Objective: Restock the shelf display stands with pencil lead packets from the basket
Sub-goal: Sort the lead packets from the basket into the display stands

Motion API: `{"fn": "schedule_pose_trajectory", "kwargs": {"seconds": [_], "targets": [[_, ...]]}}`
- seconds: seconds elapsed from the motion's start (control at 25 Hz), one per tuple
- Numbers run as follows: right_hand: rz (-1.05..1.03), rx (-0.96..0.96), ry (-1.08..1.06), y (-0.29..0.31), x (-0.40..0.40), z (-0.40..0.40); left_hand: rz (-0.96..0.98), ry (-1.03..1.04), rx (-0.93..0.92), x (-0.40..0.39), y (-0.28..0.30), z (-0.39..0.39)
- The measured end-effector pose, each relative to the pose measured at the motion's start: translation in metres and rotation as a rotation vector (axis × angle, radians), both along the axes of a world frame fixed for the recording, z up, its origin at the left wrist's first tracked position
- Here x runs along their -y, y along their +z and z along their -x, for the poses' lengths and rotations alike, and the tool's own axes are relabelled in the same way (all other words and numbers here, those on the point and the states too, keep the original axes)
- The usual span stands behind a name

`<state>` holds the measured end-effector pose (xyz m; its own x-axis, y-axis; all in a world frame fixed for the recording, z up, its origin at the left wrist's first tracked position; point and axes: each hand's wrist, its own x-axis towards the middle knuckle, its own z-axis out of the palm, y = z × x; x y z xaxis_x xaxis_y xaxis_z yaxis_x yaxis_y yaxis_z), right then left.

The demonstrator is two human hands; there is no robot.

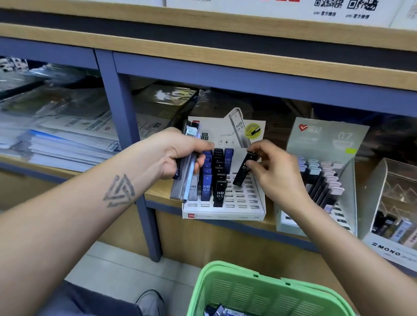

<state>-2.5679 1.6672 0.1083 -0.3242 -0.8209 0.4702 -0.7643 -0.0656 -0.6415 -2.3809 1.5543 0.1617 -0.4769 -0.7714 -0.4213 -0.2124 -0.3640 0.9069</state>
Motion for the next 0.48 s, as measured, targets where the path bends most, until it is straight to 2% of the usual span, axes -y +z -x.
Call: {"fn": "schedule_pose_trajectory", "kwargs": {"seconds": [0.24, 0.36, 0.48], "targets": [[0.047, -0.145, -0.079, 0.004, 0.033, 0.005, -0.008, -0.003, 0.011, 0.010, 0.001, 0.000], [-0.004, -0.290, -0.119, 0.006, 0.045, 0.006, -0.013, 0.000, 0.000, 0.013, 0.002, 0.000], [-0.068, -0.330, -0.143, 0.005, 0.052, 0.004, -0.014, -0.008, 0.001, 0.013, 0.002, 0.001]]}}
